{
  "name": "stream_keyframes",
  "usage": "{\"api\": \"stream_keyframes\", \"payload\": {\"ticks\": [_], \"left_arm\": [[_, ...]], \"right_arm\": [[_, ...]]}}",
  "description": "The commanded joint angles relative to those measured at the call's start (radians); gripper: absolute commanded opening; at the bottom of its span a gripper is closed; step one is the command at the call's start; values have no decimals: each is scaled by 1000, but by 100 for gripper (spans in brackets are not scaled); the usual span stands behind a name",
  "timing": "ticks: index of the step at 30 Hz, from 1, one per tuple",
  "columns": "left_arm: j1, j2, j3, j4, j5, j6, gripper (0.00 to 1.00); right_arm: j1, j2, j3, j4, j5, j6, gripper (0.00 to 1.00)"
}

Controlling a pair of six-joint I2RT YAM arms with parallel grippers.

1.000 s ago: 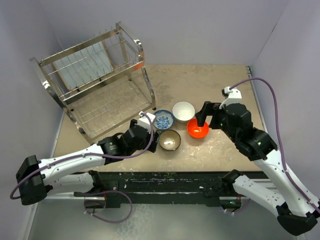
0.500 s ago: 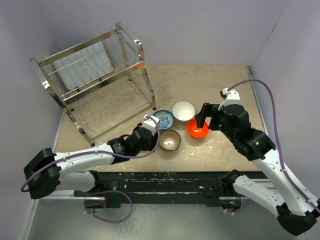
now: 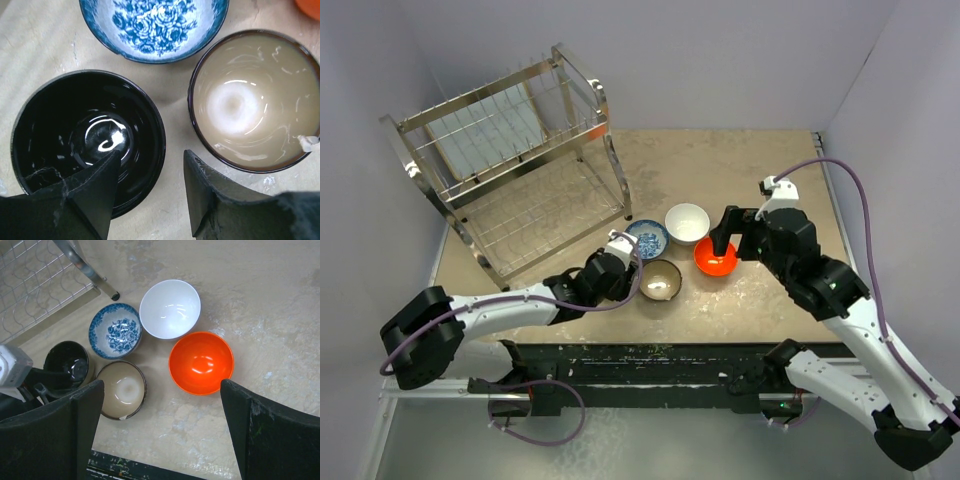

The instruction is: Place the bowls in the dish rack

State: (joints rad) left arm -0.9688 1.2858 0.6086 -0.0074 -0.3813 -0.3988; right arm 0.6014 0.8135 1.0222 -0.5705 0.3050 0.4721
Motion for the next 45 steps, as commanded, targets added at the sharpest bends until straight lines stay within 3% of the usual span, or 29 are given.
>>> {"api": "stream_keyframes", "payload": {"ticks": [1,16,27,33,45], "left_arm": [[5,26,-15,72,10,20,57],[8,113,2,51,-79,6,39],[9,127,8,36,-93,-20,1],[0,72,28,-10,-77,-46,0],[14,-216,18,164,43,-145,0]], "right_arm": [[4,7,4,37,24,-4,99],[3,19,-7,45,22,1,99],[3,-2,-7,24,36,8,99],[3,-7,-3,10,41,9,99],[4,-19,18,-2,34,6,98]]}}
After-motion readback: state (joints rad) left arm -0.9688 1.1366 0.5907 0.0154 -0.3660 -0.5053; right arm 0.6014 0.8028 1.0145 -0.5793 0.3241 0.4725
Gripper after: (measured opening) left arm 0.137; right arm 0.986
